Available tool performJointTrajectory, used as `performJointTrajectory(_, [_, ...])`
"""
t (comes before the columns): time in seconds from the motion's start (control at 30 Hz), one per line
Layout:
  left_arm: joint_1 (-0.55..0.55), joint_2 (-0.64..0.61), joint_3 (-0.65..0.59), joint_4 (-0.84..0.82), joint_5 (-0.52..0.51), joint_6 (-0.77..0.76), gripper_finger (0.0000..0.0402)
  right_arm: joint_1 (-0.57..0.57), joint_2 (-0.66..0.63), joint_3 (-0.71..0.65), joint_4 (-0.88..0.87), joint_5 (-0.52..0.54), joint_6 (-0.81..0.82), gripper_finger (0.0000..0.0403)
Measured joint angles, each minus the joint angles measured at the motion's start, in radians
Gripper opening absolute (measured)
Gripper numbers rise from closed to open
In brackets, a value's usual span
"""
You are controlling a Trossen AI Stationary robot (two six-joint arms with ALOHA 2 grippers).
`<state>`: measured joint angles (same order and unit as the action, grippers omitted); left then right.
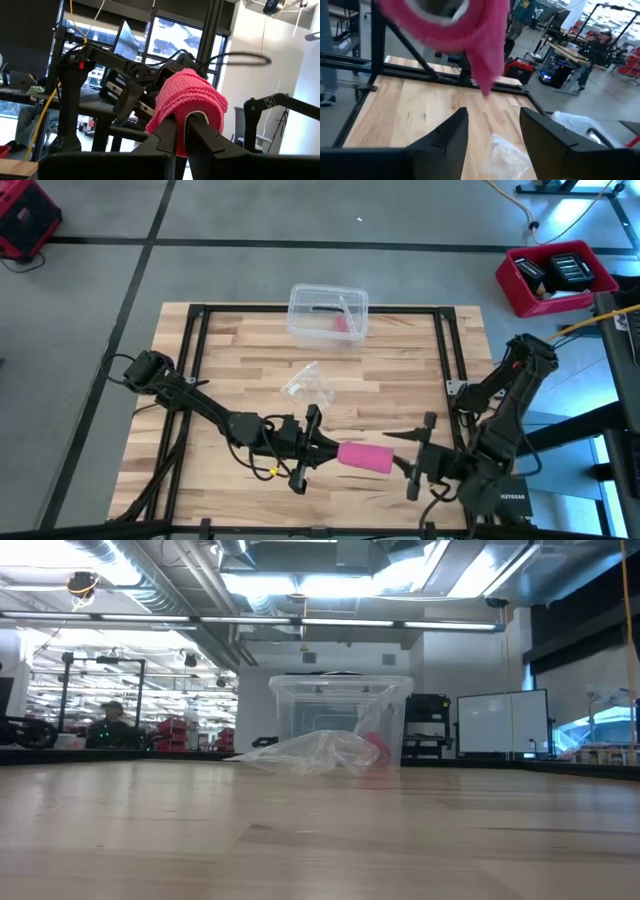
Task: Roll bandage
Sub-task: Roll the pink bandage
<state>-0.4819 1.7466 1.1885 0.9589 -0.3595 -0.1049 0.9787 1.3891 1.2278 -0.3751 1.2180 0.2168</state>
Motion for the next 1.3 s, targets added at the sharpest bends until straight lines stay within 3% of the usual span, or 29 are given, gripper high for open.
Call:
performJointTrajectory(0.23, [-0.002, 0.0, 0.0, 0.0, 0.001, 0.0, 0.0021, -0.057, 0.0, 0.0, 0.15, -0.148, -0.155, 0.0182])
performJointTrajectory(0.47, [-0.003, 0.0, 0.0, 0.002, 0.016, 0.005, 0.0021, -0.056, -0.001, -0.001, 0.218, -0.155, -0.225, 0.0182])
performJointTrajectory(0.63, [-0.003, 0.0, 0.0, 0.003, 0.017, 0.008, 0.0021, -0.056, -0.003, -0.079, 0.319, -0.147, -0.254, 0.0182])
performJointTrajectory(0.83, [-0.003, 0.0, 0.0, 0.003, 0.017, 0.015, 0.0021, -0.056, -0.065, -0.277, 0.682, -0.175, -0.393, 0.0182])
performJointTrajectory(1.0, [-0.003, 0.0, 0.0, 0.003, 0.016, 0.024, 0.0021, -0.065, -0.126, -0.487, 1.136, -0.276, -0.535, 0.0182])
performJointTrajectory(1.07, [-0.003, 0.0, 0.0, 0.003, 0.016, 0.027, 0.0021, -0.08, -0.124, -0.544, 1.291, -0.363, -0.578, 0.0182])
performJointTrajectory(1.13, [-0.003, 0.0, 0.0, 0.009, 0.016, 0.027, 0.0021, -0.097, -0.117, -0.565, 1.377, -0.456, -0.591, 0.0182])
performJointTrajectory(1.3, [-0.002, 0.0, 0.001, 0.019, 0.016, 0.026, 0.0021, -0.153, -0.089, -0.553, 1.389, -0.534, -0.592, 0.0182])
